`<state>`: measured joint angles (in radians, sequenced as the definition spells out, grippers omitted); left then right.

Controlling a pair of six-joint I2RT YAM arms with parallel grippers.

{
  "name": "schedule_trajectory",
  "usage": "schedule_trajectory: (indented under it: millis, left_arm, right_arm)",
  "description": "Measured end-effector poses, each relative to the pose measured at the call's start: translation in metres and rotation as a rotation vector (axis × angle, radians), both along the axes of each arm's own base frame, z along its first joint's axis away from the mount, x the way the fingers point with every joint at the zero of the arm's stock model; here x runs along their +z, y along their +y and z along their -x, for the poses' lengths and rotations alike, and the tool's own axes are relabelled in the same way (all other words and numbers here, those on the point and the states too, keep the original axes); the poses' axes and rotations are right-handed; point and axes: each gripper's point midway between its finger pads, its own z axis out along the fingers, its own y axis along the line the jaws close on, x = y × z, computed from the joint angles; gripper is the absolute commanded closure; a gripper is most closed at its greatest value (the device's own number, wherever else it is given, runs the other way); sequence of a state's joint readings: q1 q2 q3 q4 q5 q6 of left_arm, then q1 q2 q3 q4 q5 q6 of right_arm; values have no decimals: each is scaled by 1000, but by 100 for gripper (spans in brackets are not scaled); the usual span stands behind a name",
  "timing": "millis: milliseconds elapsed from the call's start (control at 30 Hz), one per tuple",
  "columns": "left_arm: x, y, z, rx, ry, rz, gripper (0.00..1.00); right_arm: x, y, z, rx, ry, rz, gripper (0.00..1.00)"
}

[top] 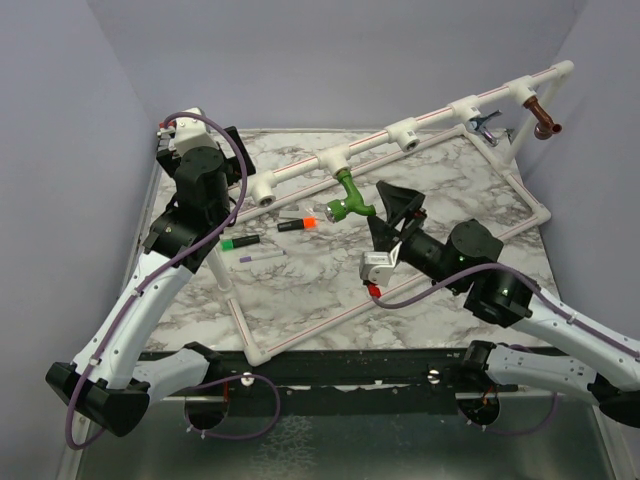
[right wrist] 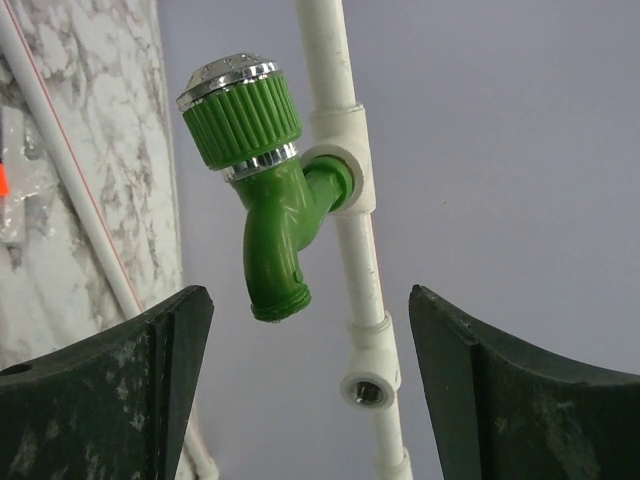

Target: Install the water faucets

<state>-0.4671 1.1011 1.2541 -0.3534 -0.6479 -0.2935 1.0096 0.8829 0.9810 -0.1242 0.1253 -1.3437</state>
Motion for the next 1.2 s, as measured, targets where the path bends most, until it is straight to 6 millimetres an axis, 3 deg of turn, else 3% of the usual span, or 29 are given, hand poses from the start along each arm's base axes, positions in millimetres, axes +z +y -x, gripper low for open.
schedule_trajectory:
  millis: [200, 467, 700, 867, 1067, 1200]
  left_arm:
    - [0, 0, 0, 0, 0, 0, 1]
    - [0, 0, 0, 0, 0, 0, 1]
    - [0, 0, 0, 0, -1, 0, 1]
    - [0, 0, 1, 0, -2, 0, 1]
    - [0, 0, 0, 0, -3, -1, 1]
    - [0, 0, 1, -1, -4, -1, 1]
  right_arm:
    - [3, 9, -7, 0, -156, 62, 16]
    - [0, 22, -12, -2, -307, 130, 25]
    - [12, 28, -12, -2, -374, 120, 26]
    - [7, 37, -13, 11, -374, 122, 30]
    - [-4, 43, -16, 19, -360, 143, 44]
    - [-4, 45, -16, 23, -359, 140, 63]
